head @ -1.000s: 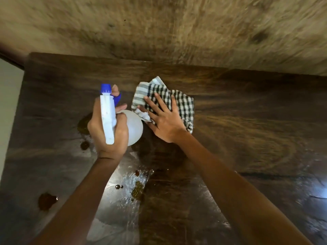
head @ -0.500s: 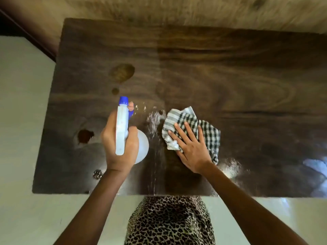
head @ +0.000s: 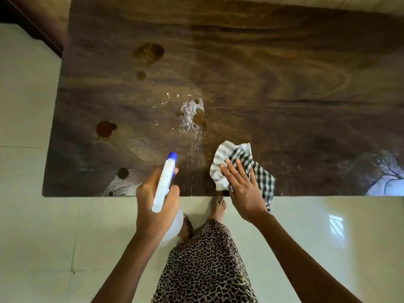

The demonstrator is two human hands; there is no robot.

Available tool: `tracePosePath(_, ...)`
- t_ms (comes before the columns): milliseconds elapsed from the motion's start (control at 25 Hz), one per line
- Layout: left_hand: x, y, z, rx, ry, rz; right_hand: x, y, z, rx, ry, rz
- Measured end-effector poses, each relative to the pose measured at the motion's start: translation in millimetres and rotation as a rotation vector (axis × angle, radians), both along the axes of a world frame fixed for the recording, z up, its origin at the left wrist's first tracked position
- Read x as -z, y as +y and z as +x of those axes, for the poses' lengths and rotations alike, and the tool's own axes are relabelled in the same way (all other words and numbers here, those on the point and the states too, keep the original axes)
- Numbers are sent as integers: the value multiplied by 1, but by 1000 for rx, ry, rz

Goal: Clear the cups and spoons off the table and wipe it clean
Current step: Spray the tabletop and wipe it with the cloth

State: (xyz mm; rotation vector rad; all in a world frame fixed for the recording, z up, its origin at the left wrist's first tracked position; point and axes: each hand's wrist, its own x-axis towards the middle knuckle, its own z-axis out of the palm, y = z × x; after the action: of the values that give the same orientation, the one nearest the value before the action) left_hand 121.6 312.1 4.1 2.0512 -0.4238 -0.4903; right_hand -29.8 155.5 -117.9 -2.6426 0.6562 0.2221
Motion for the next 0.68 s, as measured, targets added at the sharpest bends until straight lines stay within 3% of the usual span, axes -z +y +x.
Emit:
tracePosePath(120,7,8,-10,86,141,97,-7,16,9,61,-66,42)
tracePosePath(320,8,17,-16,159,214,255,-18,27,-35,-158,-116,-35)
tracePosePath(680,8,20,-6,84,209,355,-68,-15,-7,55,-195,-30)
